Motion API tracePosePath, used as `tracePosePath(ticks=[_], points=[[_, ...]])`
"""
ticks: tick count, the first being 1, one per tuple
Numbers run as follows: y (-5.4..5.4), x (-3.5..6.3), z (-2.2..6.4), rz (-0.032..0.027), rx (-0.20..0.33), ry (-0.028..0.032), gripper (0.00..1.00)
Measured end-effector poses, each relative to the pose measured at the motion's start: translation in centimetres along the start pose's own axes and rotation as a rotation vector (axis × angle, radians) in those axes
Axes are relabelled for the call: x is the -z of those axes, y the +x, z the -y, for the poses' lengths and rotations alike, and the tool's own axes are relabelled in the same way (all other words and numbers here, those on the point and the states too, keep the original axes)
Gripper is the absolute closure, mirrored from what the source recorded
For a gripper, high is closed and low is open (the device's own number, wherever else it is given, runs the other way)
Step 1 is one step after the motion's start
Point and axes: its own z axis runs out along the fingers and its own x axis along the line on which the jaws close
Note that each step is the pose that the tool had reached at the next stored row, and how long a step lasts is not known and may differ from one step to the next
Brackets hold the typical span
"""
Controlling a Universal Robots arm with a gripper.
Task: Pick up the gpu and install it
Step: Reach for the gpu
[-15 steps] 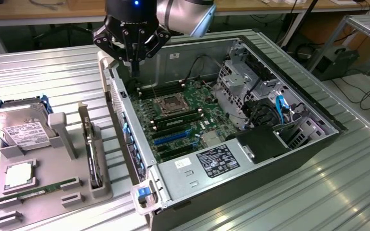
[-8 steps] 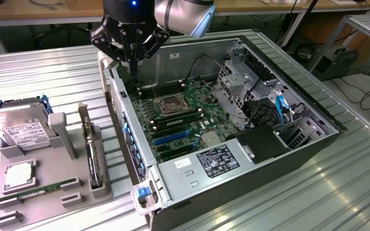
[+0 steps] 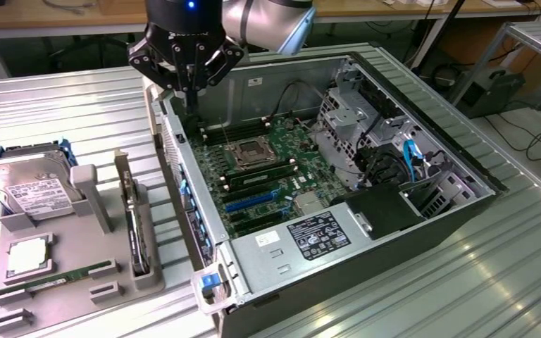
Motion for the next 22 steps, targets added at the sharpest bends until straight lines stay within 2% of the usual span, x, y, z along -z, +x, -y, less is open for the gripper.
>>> tracePosePath(ticks=[22], points=[[1.3,0.00,0.10,-0.0001,0.000,0.0001,0.89]])
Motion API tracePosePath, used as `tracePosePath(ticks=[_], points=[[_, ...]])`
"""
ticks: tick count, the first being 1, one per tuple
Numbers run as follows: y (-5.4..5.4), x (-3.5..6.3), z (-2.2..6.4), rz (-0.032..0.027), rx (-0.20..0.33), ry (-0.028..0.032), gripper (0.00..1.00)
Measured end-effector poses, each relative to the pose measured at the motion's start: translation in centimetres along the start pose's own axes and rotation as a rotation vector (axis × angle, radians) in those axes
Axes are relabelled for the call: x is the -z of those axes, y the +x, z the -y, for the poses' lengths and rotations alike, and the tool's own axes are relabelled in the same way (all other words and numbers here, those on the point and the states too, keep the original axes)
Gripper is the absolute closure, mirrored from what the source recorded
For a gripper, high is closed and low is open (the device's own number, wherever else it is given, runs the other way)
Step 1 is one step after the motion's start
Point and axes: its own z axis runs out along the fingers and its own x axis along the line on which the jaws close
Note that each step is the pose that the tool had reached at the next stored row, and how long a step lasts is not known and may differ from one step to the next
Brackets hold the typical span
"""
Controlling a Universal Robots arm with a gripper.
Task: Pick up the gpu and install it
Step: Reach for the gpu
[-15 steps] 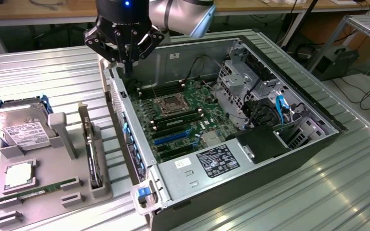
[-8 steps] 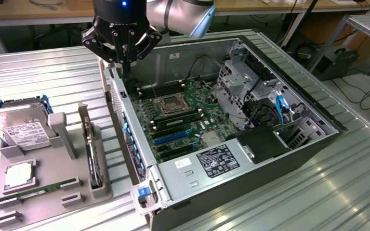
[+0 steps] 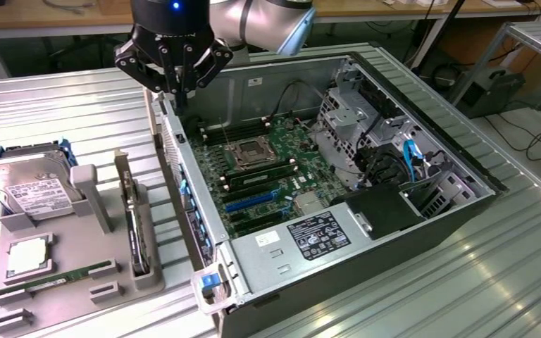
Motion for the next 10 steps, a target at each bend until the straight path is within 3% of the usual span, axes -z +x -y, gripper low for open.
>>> tracePosePath(ticks=[10], points=[[0.64,0.00,0.05,0.0001,0.000,-0.0001,0.89]])
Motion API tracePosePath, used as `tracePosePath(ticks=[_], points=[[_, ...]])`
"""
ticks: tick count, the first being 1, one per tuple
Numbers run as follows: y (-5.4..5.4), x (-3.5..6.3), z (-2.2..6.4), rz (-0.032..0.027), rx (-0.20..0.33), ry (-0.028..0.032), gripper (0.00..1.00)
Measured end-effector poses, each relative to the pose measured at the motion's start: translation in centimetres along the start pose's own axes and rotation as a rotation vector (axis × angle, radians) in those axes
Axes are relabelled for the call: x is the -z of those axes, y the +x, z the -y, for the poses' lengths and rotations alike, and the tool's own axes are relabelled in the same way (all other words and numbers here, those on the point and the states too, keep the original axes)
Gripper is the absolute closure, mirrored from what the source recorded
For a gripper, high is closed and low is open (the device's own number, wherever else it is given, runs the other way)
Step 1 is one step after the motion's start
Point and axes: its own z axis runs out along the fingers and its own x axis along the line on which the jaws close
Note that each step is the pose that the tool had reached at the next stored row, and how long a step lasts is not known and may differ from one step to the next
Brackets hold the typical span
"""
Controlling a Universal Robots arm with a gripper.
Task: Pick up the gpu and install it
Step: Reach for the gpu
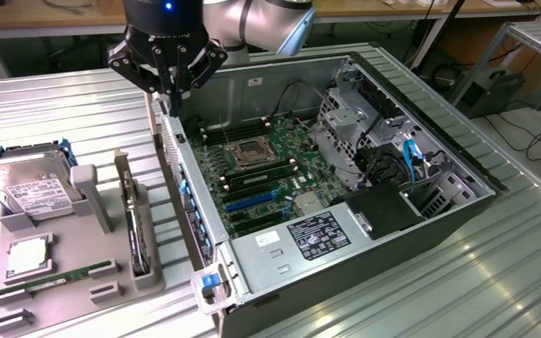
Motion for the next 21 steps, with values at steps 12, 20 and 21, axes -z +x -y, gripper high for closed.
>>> tracePosePath(ticks=[12,20,21], points=[[1.1,0.00,0.08,-0.0001,0.000,0.0001,0.89],[1.7,-0.01,0.13,-0.0001,0.000,0.0001,0.89],[1.8,-0.02,0.14,0.0000,0.000,0.0000,0.89]])
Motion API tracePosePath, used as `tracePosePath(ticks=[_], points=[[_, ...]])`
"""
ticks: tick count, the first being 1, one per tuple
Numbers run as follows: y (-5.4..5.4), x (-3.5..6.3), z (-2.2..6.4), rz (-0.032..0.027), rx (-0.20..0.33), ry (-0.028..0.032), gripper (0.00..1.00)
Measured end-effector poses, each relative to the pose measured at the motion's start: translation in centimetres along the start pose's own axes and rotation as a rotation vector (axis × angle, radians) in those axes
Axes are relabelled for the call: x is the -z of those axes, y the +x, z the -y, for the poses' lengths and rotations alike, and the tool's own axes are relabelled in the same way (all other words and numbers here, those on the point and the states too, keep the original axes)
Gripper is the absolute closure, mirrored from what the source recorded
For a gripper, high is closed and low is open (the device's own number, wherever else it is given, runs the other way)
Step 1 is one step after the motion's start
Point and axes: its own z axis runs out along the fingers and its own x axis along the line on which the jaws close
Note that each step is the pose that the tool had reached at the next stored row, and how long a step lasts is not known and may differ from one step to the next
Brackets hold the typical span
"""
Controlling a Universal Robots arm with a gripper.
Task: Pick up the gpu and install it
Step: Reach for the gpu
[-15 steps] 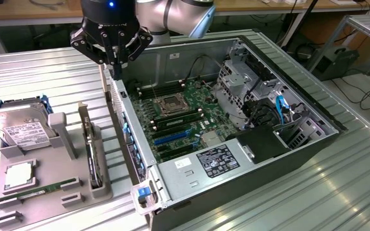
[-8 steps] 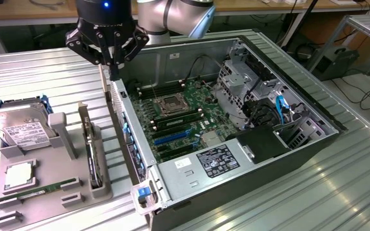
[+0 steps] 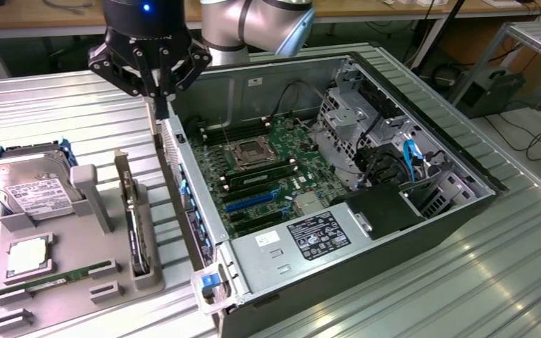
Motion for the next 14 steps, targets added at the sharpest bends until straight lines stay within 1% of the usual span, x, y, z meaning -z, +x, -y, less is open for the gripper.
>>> tracePosePath(ticks=[14], points=[[1.04,-0.06,0.08,0.0001,0.000,-0.0001,0.89]])
